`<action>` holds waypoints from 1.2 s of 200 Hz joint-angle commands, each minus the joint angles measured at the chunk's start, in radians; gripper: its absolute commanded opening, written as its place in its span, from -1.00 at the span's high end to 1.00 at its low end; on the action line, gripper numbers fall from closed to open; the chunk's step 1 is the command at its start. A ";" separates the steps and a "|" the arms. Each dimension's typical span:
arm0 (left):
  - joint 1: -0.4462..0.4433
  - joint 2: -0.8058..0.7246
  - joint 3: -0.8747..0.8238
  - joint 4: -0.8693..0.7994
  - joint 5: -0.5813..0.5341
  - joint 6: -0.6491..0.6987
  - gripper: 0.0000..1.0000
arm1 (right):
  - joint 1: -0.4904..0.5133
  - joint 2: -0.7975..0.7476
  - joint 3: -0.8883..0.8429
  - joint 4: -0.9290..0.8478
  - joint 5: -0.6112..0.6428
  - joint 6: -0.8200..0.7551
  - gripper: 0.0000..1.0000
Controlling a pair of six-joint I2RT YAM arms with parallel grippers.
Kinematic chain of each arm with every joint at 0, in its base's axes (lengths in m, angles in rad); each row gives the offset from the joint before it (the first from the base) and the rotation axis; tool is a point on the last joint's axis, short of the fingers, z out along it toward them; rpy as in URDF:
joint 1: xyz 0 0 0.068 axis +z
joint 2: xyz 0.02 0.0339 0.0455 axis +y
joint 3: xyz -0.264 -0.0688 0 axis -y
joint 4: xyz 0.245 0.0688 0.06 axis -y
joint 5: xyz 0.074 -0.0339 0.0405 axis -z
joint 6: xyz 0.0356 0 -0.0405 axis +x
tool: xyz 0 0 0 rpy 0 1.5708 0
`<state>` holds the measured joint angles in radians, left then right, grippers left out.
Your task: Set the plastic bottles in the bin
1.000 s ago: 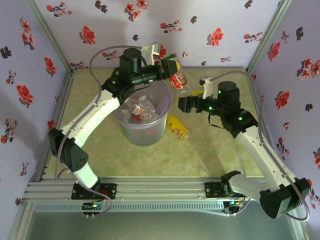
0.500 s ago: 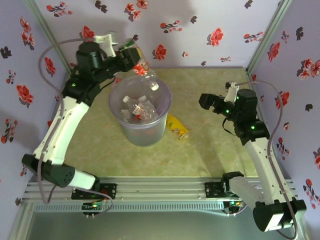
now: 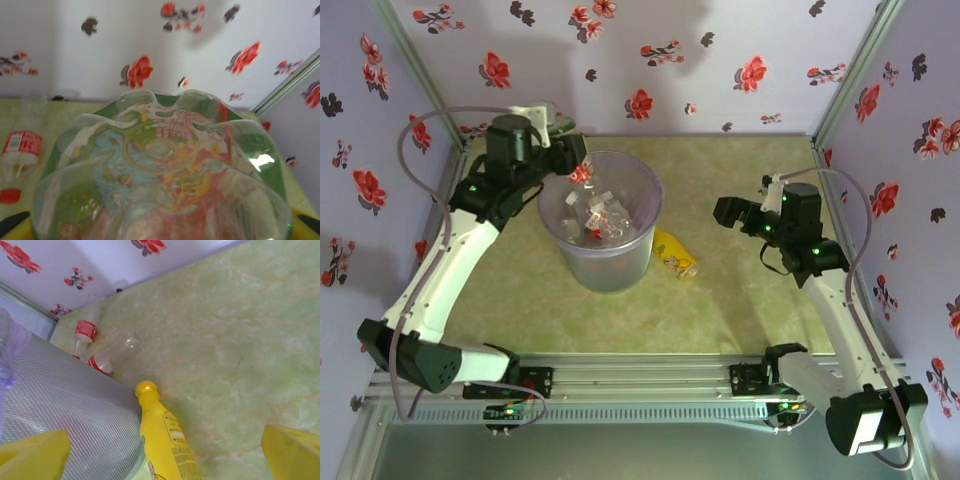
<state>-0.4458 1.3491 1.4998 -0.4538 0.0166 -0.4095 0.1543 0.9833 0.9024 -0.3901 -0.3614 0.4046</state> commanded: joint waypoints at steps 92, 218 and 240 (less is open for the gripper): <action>-0.076 0.150 0.016 -0.090 -0.077 0.052 1.00 | 0.272 0.308 -0.045 -0.049 0.162 -0.079 -0.94; -0.090 0.161 -0.094 -0.023 -0.074 0.001 -0.62 | 0.301 0.433 -0.063 0.045 0.131 -0.038 -0.96; -0.090 0.141 -0.081 -0.028 -0.074 0.010 -0.96 | 0.301 0.439 -0.071 0.052 0.137 -0.033 -0.96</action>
<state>-0.5323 1.4990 1.4181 -0.4599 -0.0303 -0.4103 0.4461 1.4086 0.8474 -0.3717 -0.2249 0.3519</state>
